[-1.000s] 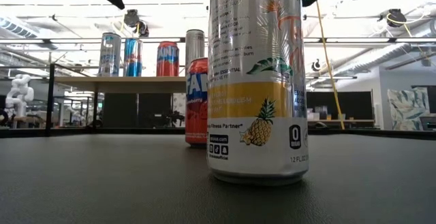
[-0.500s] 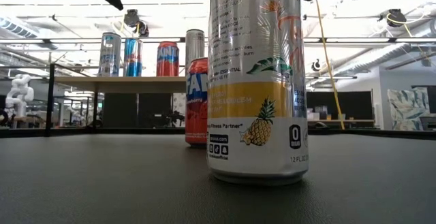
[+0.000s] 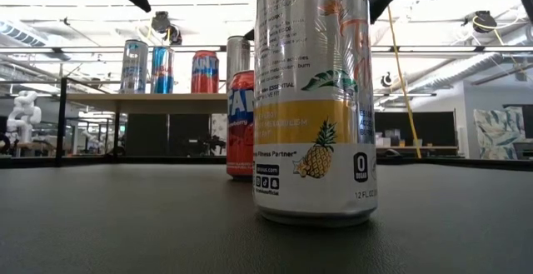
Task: Place canned beverage on shelf
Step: Put the top white-yellow soda can on the shelf
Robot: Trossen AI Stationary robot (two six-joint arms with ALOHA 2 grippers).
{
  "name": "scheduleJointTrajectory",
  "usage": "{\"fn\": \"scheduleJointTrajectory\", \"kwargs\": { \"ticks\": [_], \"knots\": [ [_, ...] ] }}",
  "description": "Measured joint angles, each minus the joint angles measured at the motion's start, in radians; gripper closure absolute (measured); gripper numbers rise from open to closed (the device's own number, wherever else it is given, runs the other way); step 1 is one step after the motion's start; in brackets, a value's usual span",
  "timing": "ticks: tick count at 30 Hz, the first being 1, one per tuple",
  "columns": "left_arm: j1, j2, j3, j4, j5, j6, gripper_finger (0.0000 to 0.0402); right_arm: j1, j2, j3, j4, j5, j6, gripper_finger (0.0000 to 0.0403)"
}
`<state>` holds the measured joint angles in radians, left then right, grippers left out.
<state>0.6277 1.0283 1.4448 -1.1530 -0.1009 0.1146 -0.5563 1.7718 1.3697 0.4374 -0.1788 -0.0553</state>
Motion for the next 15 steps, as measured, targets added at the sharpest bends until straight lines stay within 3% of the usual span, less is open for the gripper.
{"fn": "scheduleJointTrajectory", "kwargs": {
  "ticks": [4,15],
  "knots": [
    [0.0,0.0,0.0,0.0,0.0,0.019,0.0401,-0.004,0.017,0.0,0.013,-0.109,0.013,0.005],
    [0.0,0.0,0.0,0.002,0.0,0.023,0.0401,-0.005,0.025,0.0,0.041,-0.113,-0.007,0.005]
  ]
}}
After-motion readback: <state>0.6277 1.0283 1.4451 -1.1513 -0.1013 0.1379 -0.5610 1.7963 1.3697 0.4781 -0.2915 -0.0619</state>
